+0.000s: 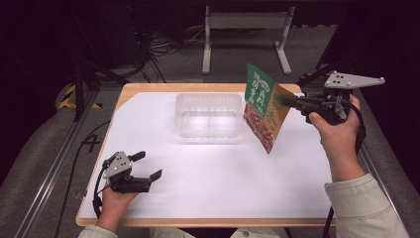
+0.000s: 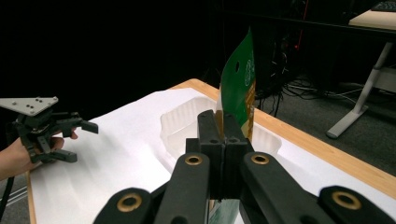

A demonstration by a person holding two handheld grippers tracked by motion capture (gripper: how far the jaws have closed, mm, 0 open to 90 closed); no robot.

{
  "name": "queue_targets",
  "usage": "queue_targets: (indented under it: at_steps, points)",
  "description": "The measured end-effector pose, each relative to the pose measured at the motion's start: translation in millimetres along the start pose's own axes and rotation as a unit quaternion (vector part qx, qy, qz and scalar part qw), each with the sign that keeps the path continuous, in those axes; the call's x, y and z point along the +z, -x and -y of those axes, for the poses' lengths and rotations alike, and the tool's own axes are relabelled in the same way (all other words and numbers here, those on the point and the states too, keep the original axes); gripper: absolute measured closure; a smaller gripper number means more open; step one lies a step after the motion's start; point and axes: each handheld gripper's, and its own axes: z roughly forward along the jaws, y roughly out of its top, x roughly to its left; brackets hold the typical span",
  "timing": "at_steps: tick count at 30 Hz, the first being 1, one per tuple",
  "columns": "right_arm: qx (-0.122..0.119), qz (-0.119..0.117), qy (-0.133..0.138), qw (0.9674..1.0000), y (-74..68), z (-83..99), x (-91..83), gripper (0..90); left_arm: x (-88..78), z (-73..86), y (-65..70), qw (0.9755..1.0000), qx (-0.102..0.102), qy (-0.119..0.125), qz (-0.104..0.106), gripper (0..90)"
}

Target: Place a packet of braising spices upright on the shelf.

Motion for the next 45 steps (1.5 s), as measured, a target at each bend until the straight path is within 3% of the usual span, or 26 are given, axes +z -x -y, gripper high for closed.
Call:
queue_targets:
  at_steps: [17, 35, 45]
  points:
    - [0.009, 0.005, 0.016, 0.9998, 6.0, -28.5, 17.3, 90.0, -2.9, 1.1, -0.3, 1.0000, 0.000, 0.002, -0.003, 9.7]
    - [0.010, 0.006, 0.018, 0.9998, 10.6, -43.6, 71.8, 90.0, 6.1, -3.1, -0.7, 0.9999, 0.004, 0.004, 0.013, 9.5]
    - [0.003, 0.006, 0.015, 0.9999, 16.1, -42.6, 97.9, 90.0, 6.9, -3.7, -1.5, 0.9999, 0.001, 0.007, 0.014, 9.5]
